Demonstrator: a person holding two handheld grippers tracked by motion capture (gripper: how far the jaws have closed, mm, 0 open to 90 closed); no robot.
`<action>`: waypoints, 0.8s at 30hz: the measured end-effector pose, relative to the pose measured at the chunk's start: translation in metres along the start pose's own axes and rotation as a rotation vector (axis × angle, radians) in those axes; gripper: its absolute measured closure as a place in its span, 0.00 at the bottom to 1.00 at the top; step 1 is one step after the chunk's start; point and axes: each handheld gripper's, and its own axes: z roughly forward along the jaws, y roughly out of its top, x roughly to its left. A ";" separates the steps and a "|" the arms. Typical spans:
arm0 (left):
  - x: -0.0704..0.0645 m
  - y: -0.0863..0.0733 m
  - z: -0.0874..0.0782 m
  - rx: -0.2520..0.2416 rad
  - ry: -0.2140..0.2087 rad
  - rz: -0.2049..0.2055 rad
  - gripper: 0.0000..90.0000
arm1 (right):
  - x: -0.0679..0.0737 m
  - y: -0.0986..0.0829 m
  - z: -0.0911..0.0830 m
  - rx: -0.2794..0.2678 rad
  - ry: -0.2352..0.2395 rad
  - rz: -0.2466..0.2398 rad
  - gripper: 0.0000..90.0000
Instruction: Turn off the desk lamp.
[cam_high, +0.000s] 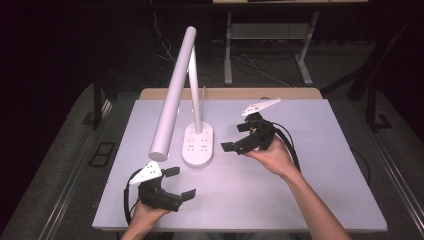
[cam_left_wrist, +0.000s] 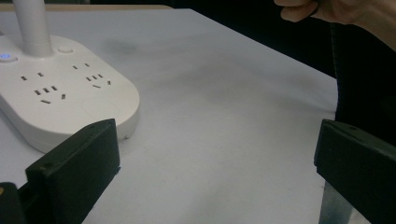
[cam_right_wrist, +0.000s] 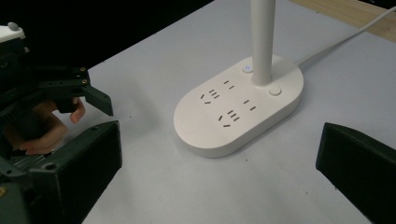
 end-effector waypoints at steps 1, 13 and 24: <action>0.000 0.000 0.000 0.000 0.000 0.000 0.00 | 0.000 0.000 0.000 0.000 0.000 0.000 0.00; 0.001 0.000 -0.001 -0.004 -0.004 0.001 0.00 | -0.016 0.015 0.032 -0.024 0.037 0.029 0.00; 0.001 0.000 -0.001 -0.003 -0.006 0.004 0.00 | -0.037 0.017 0.061 0.014 0.047 0.056 0.09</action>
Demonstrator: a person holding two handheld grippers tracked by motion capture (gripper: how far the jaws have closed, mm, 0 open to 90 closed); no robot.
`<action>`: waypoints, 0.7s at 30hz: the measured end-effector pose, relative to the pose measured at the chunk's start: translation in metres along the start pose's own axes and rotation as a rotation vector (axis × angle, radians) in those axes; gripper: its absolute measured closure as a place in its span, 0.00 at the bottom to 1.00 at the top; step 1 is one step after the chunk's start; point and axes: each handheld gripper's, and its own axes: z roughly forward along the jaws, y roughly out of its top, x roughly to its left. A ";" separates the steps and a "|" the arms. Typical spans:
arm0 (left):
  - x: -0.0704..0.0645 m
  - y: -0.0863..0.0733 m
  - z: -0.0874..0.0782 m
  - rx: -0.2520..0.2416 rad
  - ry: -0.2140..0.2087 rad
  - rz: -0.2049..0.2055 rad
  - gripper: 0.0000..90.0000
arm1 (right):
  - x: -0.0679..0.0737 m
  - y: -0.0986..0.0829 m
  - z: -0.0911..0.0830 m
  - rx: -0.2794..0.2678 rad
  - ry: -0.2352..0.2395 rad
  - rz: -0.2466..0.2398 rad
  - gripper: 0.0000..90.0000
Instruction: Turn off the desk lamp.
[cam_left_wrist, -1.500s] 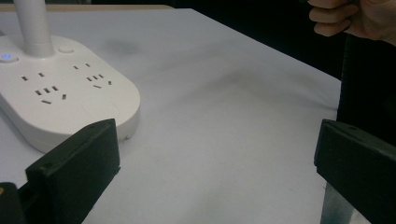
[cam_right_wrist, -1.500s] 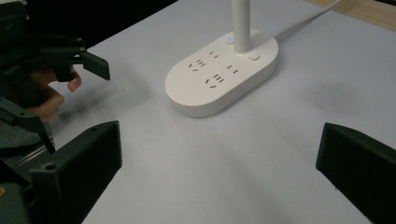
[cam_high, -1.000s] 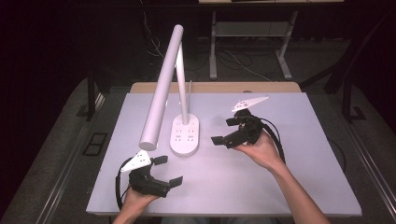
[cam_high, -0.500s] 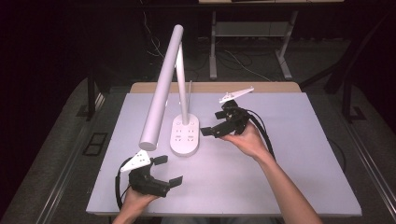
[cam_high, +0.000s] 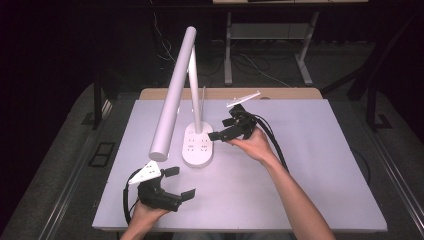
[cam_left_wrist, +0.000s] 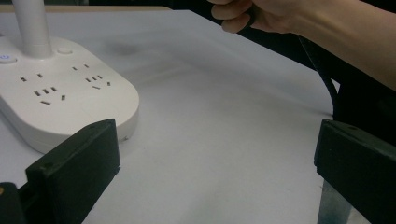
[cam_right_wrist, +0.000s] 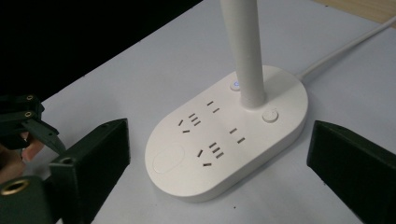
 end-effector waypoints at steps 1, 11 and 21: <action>0.000 0.000 0.000 0.000 -0.001 0.001 0.00 | -0.002 0.000 0.002 -0.001 0.001 0.002 0.11; 0.000 0.001 0.000 -0.004 -0.005 -0.004 0.00 | -0.020 -0.001 0.025 0.003 0.025 0.045 0.29; 0.000 0.001 0.000 -0.009 -0.008 -0.009 0.00 | -0.034 0.002 0.039 -0.002 -0.006 0.065 0.56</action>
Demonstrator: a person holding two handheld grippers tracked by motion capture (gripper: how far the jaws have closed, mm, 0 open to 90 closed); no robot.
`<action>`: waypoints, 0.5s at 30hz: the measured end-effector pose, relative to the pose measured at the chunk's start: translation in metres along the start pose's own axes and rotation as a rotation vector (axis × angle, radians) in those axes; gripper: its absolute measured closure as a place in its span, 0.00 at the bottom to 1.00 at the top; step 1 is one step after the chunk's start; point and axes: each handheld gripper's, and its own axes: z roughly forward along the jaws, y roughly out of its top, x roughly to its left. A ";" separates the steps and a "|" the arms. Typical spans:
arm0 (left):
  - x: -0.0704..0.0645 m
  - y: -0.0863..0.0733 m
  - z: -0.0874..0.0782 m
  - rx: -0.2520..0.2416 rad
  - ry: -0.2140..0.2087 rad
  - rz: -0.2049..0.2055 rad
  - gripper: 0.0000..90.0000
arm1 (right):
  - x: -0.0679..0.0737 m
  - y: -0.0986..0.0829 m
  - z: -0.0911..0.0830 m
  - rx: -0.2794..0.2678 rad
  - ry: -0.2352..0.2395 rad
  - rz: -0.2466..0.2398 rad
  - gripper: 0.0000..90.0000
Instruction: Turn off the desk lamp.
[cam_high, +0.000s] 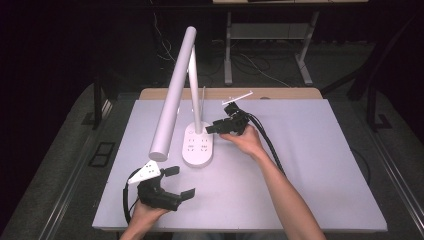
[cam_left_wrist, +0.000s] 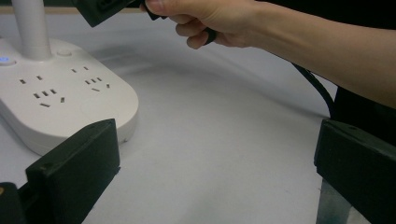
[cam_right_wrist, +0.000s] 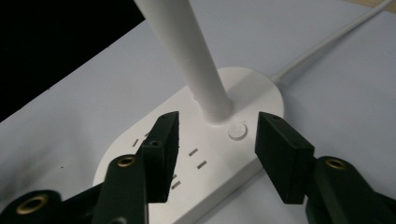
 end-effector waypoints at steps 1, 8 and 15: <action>0.000 0.000 0.000 0.000 0.001 0.000 0.00 | -0.004 0.001 0.002 0.000 -0.010 0.009 0.62; 0.002 0.000 0.000 0.000 -0.002 -0.006 0.00 | -0.011 0.004 0.008 -0.013 -0.009 0.024 0.79; 0.002 0.000 0.001 0.001 -0.009 -0.004 0.00 | -0.019 0.005 0.016 -0.018 -0.017 0.052 0.99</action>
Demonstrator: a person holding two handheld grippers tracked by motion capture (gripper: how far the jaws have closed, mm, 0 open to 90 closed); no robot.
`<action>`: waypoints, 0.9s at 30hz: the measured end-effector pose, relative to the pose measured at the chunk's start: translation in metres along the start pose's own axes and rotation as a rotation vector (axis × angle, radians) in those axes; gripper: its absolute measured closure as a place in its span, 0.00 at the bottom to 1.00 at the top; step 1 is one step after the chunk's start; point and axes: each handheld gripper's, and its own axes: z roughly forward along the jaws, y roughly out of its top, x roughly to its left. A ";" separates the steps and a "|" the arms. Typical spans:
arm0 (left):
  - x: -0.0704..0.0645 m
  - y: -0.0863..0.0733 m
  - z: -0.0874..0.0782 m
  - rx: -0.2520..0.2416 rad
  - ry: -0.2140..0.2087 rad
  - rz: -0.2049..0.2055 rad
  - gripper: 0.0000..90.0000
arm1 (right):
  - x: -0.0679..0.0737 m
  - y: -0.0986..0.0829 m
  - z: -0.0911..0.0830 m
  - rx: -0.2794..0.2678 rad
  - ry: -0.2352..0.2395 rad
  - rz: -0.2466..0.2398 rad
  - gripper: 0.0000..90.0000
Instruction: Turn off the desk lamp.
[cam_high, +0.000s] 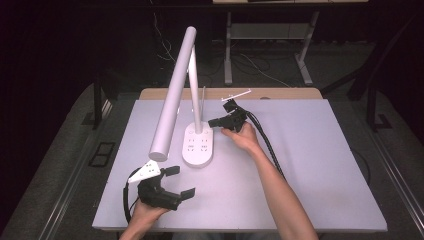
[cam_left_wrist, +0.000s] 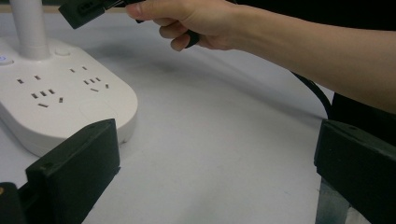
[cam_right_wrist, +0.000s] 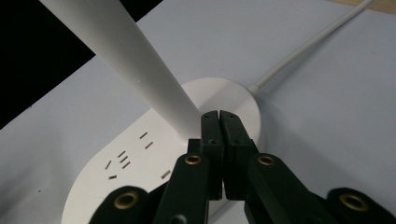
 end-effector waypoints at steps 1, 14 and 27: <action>0.000 0.000 0.000 -0.001 0.001 0.000 0.00 | -0.001 0.000 0.001 0.001 0.000 0.001 1.00; 0.001 0.000 0.000 -0.005 0.000 -0.004 0.00 | -0.001 -0.008 0.023 0.024 0.010 0.020 1.00; 0.001 0.000 0.000 -0.004 0.001 -0.005 0.00 | 0.003 -0.005 0.025 0.038 -0.019 0.003 1.00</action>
